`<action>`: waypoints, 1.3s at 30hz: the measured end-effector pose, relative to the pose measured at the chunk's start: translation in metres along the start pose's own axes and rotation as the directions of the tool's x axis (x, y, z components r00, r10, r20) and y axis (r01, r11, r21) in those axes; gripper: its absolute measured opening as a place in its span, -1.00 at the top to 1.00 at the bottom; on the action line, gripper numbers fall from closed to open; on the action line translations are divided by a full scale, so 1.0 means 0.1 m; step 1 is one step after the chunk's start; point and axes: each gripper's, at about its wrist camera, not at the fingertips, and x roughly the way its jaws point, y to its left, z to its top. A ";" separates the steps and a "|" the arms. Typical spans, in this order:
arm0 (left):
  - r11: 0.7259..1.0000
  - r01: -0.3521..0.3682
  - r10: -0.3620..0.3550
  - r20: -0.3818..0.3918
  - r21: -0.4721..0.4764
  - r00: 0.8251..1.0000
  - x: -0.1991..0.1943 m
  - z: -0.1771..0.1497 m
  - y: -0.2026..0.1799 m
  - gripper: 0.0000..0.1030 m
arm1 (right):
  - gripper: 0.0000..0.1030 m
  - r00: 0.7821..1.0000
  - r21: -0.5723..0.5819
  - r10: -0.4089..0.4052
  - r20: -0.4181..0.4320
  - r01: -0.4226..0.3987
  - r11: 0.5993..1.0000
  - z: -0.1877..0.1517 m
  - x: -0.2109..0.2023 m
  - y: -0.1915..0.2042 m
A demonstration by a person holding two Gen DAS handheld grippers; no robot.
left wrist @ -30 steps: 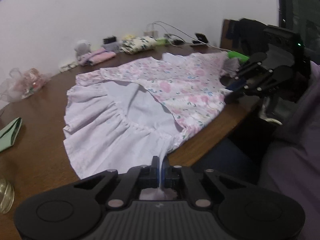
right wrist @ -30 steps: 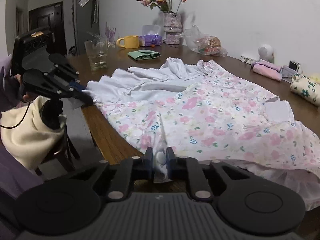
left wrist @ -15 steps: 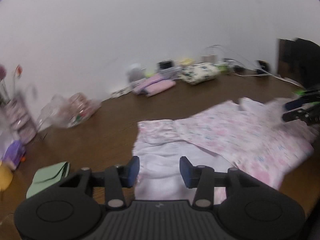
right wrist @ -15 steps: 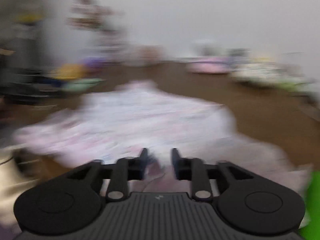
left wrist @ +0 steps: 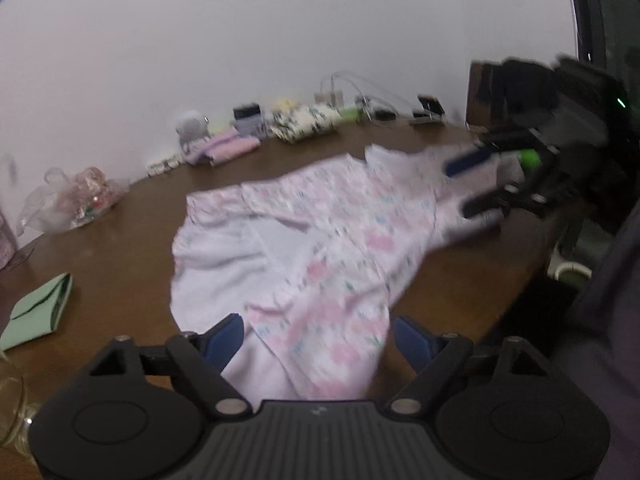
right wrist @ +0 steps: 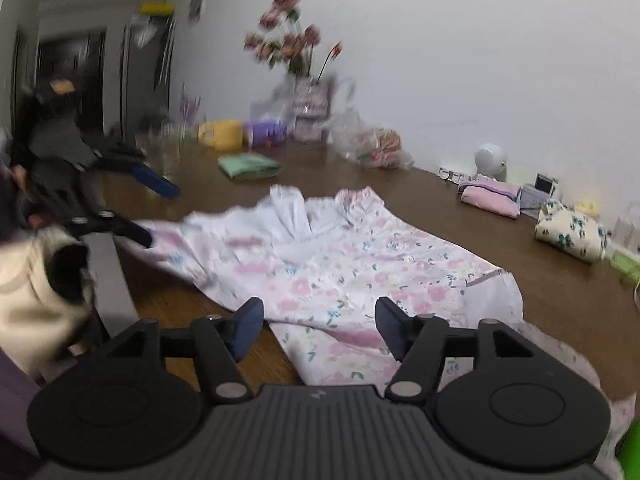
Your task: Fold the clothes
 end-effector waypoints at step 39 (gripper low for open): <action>0.932 -0.191 0.152 -0.146 -0.308 0.978 0.72 0.33 0.68 0.92 | 0.92 0.985 0.138 0.034 -0.171 -0.011 0.990 -0.28 0.15 -0.26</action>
